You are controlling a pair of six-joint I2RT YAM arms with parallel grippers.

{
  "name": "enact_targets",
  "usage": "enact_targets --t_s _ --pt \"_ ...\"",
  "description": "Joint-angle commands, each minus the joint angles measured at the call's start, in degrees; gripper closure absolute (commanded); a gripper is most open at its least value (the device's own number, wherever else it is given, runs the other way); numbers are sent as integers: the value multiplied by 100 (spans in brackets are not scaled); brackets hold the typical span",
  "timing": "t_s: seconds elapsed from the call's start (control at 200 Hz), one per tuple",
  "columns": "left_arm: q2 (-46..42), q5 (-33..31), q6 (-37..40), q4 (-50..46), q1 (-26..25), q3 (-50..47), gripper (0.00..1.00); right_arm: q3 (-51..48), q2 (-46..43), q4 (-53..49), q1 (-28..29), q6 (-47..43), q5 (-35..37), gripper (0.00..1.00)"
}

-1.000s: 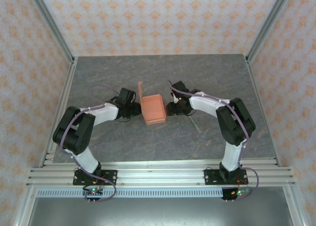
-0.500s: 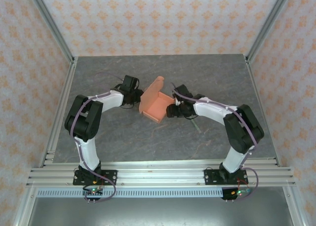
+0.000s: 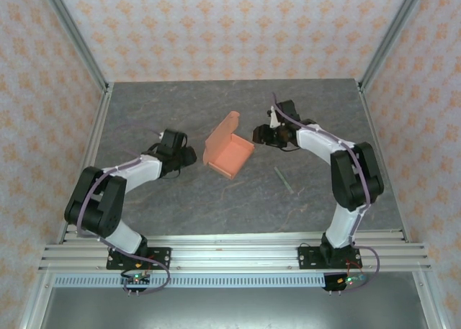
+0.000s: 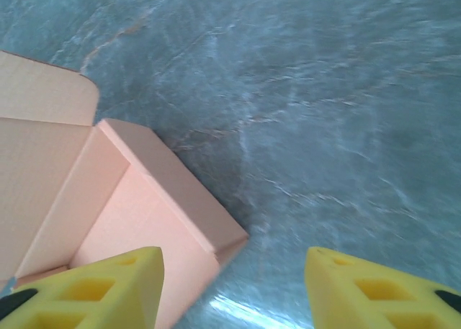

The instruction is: Fold the paper box

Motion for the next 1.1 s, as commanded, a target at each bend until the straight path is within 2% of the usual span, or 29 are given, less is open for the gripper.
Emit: enact_targets --t_s 0.0,0.46,0.961,1.096 --pt "-302 90 -177 41 -145 -361 57 289 308 146 10 17 -509 50" --pt "-190 368 -376 283 -343 -616 57 54 533 589 136 247 -1188 60" --pt "-366 427 -815 697 -427 -1169 61 -969 -70 1041 578 563 -1319 61" --pt "-376 505 -855 815 -469 -1130 61 -1122 -164 1089 574 559 -1372 57"
